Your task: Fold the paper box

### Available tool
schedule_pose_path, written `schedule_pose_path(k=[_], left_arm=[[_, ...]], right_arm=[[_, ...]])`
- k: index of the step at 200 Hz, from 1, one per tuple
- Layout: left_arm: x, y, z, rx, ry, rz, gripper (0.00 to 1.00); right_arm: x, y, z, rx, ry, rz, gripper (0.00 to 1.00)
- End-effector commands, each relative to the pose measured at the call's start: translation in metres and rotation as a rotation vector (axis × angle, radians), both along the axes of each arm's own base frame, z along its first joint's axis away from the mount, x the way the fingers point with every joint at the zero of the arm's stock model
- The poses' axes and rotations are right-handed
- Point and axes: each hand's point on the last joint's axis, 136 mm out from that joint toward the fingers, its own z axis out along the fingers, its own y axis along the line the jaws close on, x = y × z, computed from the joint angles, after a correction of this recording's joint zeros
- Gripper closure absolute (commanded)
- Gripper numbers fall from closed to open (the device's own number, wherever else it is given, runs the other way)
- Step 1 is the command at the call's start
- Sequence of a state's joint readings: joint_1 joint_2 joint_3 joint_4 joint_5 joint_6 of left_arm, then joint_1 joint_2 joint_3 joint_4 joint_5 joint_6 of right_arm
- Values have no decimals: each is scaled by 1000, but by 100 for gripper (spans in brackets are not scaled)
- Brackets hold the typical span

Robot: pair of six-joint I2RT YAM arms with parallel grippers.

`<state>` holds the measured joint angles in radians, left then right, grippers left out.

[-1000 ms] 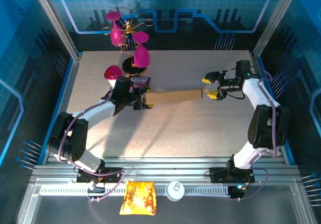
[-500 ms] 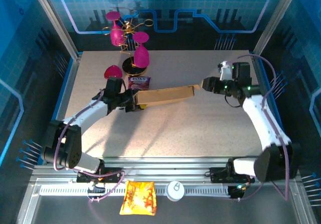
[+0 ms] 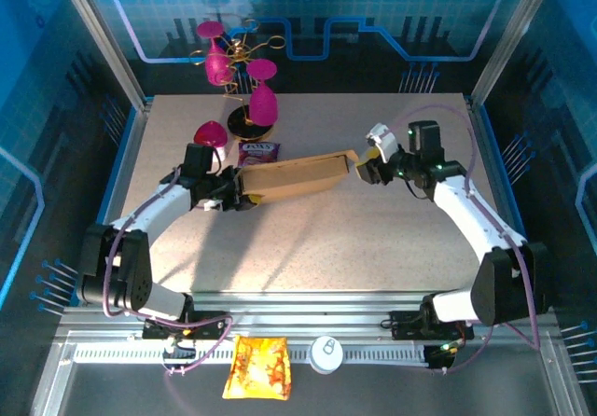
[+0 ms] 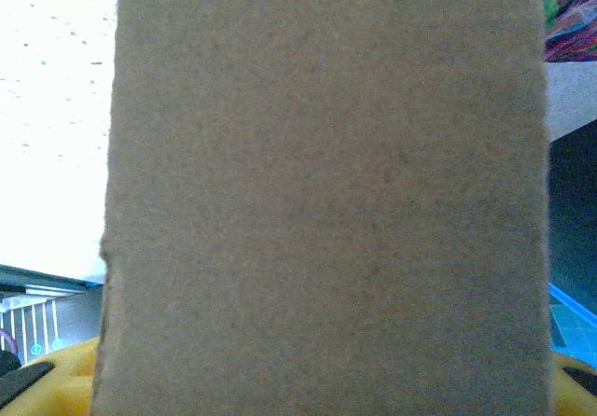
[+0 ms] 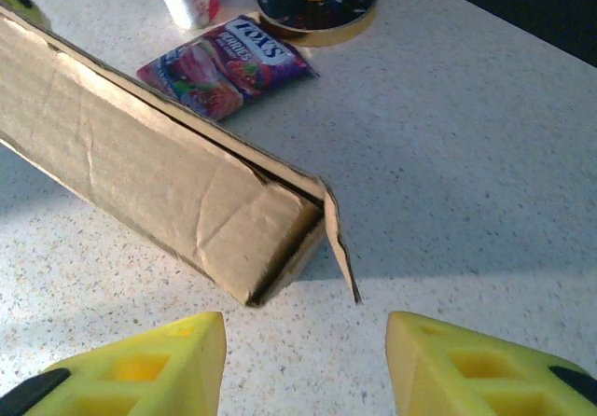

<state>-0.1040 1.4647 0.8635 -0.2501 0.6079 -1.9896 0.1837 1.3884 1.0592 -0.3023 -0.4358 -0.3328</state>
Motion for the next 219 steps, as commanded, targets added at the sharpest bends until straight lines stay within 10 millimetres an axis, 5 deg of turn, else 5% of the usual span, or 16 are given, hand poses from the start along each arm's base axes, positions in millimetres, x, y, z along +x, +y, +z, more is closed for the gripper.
schedule_pose_path(k=[1,114,169,219], left_arm=[[-25,13,-41,86,191,17,69],[-16,12,-42,80,182,3,70],[-12,11,-41,73,175,9,69],[-4,8,-40,44,157,21,63]], right_arm=[[6,7,9,-42,-43,54,51],[30,18,-2,-80,27,24,72],[31,31,4,-85,41,29,100],[20,40,2,-82,103,-19,100]])
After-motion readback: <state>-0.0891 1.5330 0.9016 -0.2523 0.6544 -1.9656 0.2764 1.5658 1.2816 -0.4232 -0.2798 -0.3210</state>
